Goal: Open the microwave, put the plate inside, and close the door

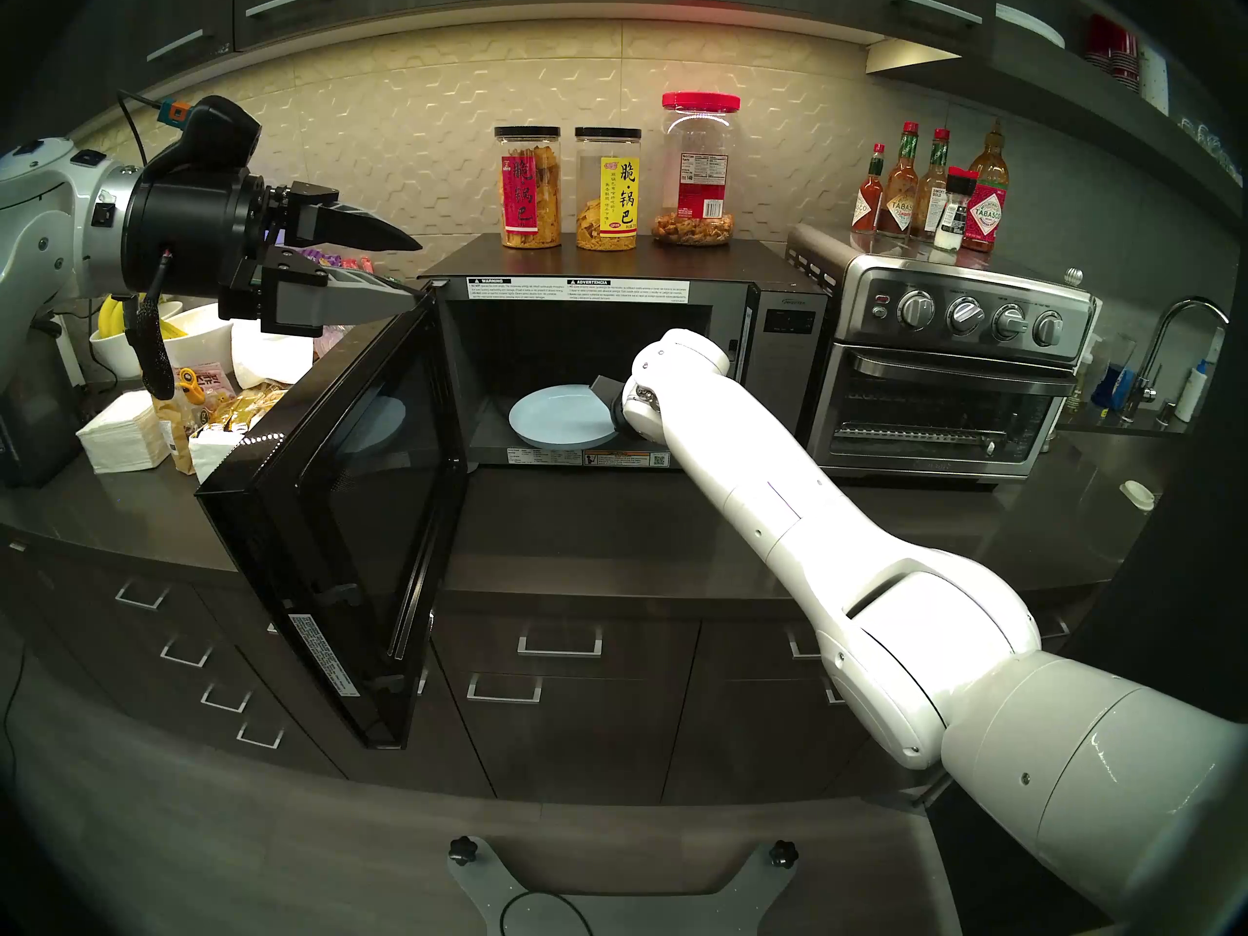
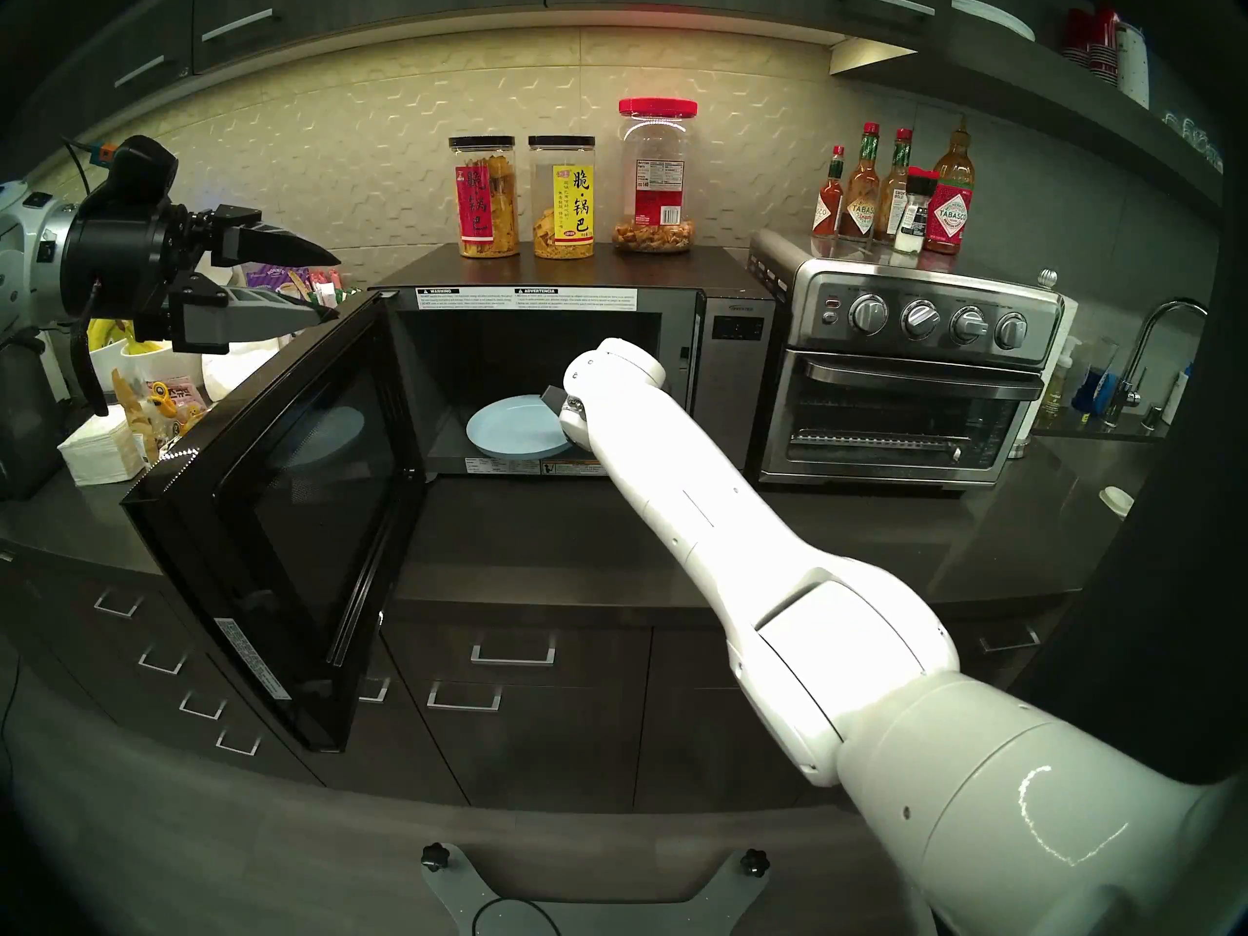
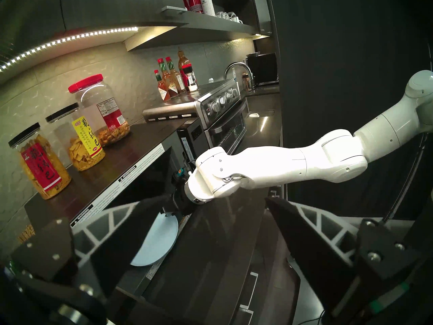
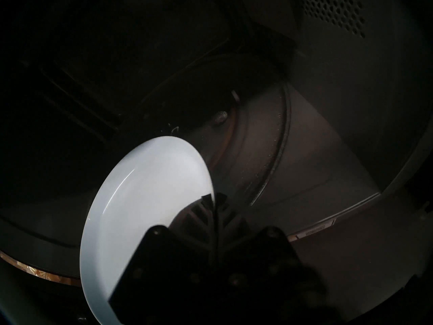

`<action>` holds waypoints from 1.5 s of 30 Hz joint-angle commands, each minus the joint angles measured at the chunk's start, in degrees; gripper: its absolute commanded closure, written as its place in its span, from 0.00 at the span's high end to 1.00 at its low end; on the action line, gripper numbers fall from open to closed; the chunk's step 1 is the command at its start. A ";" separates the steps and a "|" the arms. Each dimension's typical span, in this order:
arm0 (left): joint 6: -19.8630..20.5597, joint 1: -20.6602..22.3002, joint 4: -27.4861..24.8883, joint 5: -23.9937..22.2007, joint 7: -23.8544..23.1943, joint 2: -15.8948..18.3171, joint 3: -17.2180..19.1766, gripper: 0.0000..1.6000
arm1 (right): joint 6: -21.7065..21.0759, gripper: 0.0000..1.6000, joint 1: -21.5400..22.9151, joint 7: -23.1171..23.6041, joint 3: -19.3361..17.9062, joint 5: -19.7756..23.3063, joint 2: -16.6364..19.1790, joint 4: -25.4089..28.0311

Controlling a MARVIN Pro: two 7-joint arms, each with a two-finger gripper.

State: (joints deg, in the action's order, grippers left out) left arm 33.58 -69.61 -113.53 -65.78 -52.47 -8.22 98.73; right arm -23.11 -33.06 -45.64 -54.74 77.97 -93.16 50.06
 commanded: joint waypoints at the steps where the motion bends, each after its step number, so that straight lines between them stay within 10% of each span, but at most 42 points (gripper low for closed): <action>1: 0.96 -1.88 -0.40 0.88 -0.39 -2.15 3.67 1.00 | 1.43 0.00 3.64 1.23 -0.25 -0.44 -2.13 -1.31; 45: 7.44 -8.80 -4.48 9.43 -3.08 -12.56 15.88 1.00 | 8.28 0.00 10.95 6.04 -1.63 -4.39 -7.51 -18.63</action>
State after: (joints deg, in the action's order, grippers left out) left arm 41.12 -78.80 -117.86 -56.10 -55.64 -19.99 113.29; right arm -16.35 -25.27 -40.51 -56.28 73.96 -99.08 33.05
